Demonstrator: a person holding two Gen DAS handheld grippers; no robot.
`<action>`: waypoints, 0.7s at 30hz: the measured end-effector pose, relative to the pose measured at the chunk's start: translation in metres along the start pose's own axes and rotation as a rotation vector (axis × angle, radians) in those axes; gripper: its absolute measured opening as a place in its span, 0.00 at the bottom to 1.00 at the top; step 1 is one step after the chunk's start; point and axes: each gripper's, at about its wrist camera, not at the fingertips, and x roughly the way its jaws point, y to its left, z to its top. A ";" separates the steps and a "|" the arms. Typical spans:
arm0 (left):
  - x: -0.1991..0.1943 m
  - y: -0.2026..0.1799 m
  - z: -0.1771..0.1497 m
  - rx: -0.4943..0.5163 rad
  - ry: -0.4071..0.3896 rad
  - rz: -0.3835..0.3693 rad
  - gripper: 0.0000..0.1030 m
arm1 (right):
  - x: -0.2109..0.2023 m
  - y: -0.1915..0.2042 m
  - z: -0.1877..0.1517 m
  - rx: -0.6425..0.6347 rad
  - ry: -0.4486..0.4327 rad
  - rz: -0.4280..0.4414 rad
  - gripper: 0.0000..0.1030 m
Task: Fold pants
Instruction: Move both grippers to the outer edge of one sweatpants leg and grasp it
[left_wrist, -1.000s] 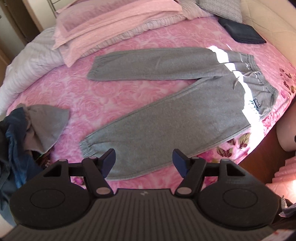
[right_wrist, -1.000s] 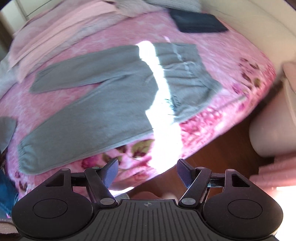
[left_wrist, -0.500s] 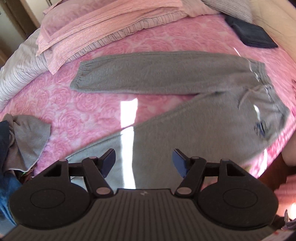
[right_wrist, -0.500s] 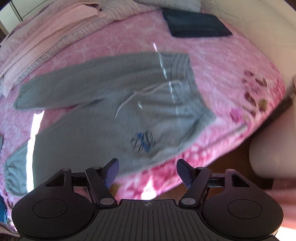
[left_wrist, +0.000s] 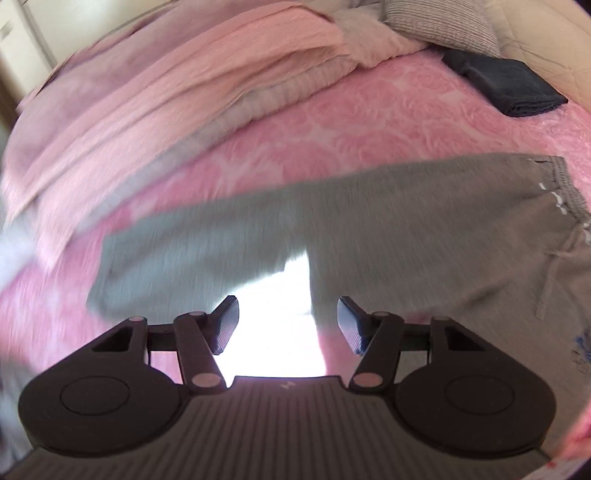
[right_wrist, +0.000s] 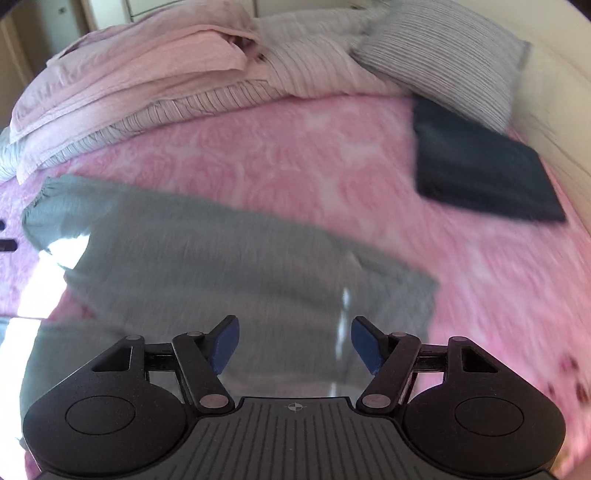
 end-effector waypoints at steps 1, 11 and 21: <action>0.016 0.004 0.008 0.025 -0.014 -0.009 0.53 | 0.015 -0.002 0.008 -0.019 0.000 0.014 0.60; 0.169 0.029 0.071 0.302 -0.034 -0.071 0.47 | 0.156 0.002 0.087 -0.160 -0.002 0.098 0.55; 0.245 0.058 0.078 0.535 0.016 -0.171 0.60 | 0.235 0.004 0.105 -0.253 0.106 0.133 0.55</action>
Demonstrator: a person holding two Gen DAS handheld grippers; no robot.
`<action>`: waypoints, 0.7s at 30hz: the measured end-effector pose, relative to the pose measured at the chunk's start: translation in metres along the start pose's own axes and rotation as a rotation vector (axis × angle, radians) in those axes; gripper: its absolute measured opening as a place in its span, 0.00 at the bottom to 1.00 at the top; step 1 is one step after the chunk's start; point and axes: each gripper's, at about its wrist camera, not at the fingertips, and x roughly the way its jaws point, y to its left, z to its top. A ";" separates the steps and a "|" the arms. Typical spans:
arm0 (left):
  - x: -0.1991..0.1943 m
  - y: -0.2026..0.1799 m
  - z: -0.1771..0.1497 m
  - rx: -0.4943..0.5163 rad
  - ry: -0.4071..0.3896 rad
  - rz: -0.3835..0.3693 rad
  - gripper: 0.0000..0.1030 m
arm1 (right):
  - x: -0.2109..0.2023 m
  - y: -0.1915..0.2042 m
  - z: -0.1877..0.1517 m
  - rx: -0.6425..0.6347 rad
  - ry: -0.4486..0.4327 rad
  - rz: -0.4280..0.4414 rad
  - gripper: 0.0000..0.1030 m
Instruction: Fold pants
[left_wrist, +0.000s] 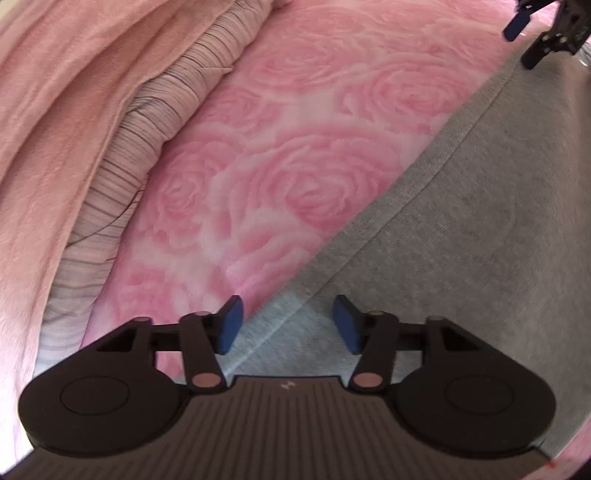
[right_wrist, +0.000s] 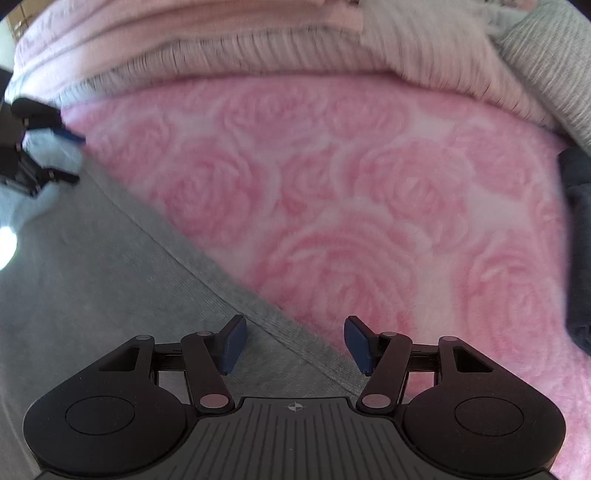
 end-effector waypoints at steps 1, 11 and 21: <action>0.003 0.003 -0.001 0.015 -0.001 -0.003 0.65 | 0.005 0.000 -0.001 -0.007 0.017 0.004 0.55; -0.004 -0.025 -0.006 0.113 -0.030 0.012 0.05 | -0.002 0.042 -0.012 -0.118 -0.021 -0.132 0.06; -0.195 -0.116 -0.085 -0.192 -0.228 0.270 0.04 | -0.172 0.186 -0.129 -0.328 -0.309 -0.430 0.05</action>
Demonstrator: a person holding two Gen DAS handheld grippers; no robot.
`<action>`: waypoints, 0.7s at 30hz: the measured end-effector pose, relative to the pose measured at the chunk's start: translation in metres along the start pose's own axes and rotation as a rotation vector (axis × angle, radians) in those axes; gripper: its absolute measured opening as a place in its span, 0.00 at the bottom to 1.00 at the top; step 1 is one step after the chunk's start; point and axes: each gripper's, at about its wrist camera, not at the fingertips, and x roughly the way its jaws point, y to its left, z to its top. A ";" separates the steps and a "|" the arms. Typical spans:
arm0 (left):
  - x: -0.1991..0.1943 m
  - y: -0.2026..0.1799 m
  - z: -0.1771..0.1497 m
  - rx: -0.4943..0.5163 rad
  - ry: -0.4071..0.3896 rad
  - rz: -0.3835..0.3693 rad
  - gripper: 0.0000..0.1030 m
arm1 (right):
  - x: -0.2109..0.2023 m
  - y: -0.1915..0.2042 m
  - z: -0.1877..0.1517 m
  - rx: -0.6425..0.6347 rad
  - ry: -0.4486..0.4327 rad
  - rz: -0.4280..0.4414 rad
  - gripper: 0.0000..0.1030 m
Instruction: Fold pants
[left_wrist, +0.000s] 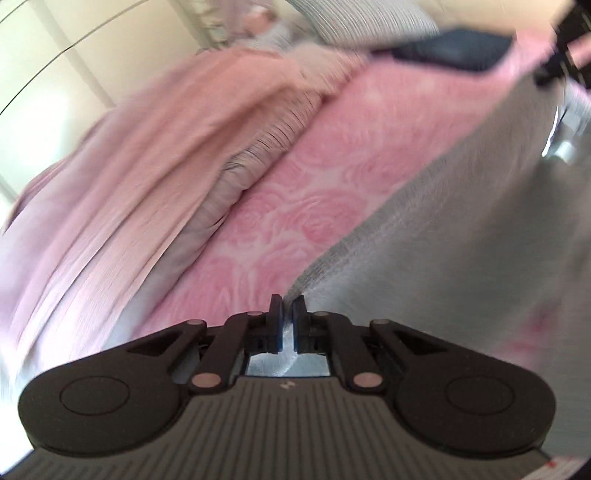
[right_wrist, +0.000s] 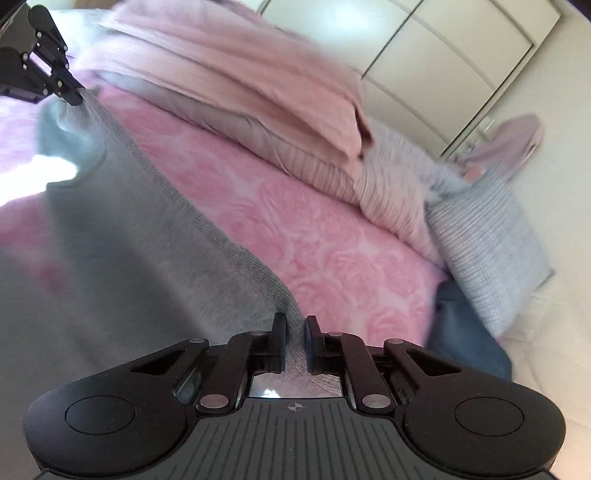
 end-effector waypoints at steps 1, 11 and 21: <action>-0.028 -0.005 -0.008 -0.040 0.005 -0.001 0.04 | -0.025 0.011 -0.008 0.016 0.010 0.015 0.05; -0.137 -0.090 -0.145 -0.458 0.478 -0.220 0.08 | -0.097 0.086 -0.111 0.446 0.583 0.189 0.14; -0.143 -0.035 -0.147 -0.710 0.367 -0.079 0.23 | -0.112 -0.069 -0.213 1.631 0.169 -0.117 0.45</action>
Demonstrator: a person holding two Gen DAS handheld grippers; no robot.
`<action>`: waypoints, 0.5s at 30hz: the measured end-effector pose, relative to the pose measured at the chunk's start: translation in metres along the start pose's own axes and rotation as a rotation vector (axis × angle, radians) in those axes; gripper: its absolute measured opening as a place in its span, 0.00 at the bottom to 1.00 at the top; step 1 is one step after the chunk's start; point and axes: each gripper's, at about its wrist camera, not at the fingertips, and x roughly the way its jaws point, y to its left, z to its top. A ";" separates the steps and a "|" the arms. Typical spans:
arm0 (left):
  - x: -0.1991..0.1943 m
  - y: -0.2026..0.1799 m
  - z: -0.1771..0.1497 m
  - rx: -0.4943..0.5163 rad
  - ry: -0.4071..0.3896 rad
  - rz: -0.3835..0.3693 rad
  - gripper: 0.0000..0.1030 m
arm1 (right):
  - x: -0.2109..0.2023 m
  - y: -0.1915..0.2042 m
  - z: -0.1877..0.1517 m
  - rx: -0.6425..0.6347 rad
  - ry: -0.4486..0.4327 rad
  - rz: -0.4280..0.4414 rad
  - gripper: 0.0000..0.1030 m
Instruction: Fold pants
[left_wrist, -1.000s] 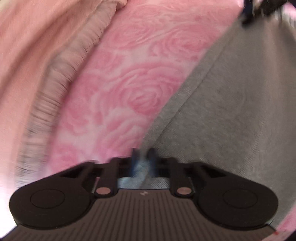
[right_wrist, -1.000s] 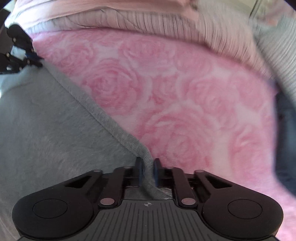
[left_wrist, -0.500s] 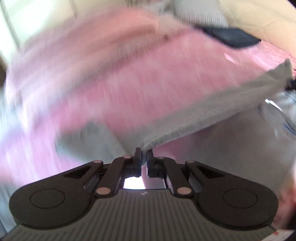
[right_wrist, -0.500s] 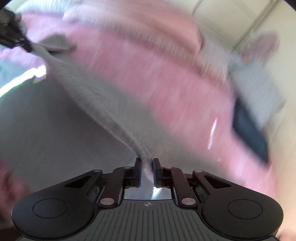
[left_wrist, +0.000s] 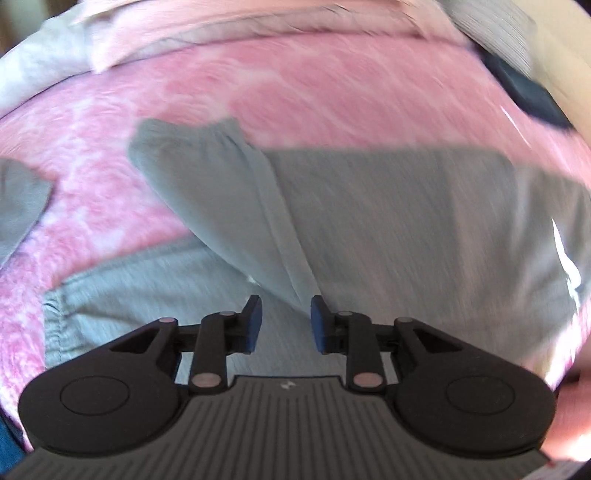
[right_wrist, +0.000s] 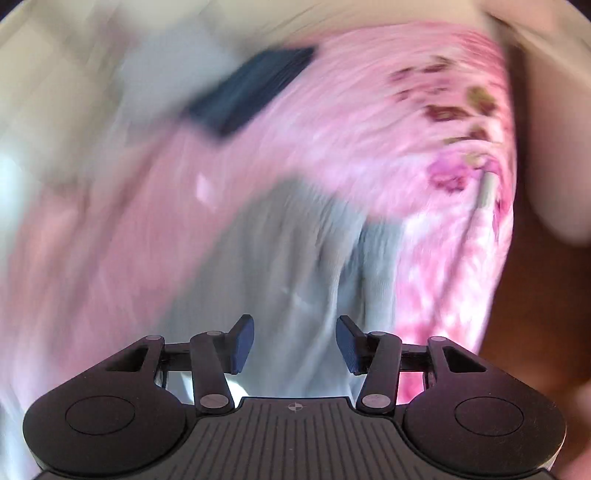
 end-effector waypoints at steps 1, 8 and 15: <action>0.003 0.003 0.007 -0.031 -0.010 0.010 0.24 | 0.005 -0.008 0.013 0.049 -0.020 0.013 0.45; 0.011 0.016 0.025 -0.138 -0.050 0.062 0.30 | 0.049 -0.044 0.039 0.174 0.005 0.011 0.45; 0.041 0.000 0.057 -0.089 -0.093 0.144 0.52 | 0.054 -0.046 0.040 0.150 0.022 0.032 0.45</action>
